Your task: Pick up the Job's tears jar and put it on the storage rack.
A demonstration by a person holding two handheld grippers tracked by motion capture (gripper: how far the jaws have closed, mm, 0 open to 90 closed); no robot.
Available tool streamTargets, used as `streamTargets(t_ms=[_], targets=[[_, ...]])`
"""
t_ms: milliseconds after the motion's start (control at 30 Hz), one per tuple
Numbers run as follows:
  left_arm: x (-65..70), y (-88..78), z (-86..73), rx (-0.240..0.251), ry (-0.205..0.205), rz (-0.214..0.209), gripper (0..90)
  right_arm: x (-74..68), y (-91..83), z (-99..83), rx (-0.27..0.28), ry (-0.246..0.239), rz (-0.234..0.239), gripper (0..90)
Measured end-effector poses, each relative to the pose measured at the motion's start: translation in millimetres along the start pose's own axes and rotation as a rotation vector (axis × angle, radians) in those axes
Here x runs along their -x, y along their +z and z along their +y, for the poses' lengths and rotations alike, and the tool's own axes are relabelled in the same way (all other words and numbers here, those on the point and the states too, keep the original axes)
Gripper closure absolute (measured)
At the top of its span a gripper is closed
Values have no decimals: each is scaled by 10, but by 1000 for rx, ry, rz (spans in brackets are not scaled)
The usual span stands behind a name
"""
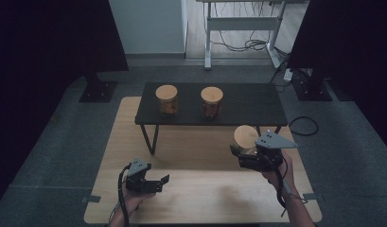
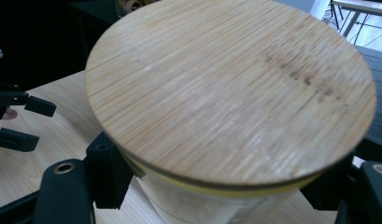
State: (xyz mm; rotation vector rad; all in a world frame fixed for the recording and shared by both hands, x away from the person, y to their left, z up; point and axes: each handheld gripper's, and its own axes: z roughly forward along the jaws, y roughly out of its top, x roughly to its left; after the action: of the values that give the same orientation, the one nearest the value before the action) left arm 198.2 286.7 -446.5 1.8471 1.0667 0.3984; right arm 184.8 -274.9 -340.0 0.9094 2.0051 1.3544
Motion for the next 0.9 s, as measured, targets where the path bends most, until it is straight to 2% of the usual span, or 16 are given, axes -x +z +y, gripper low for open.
streamTargets(t_ms=[900], targets=[[-6,-6,-3,0,-2,5,64,161,55,93,0,8,-7,249]])
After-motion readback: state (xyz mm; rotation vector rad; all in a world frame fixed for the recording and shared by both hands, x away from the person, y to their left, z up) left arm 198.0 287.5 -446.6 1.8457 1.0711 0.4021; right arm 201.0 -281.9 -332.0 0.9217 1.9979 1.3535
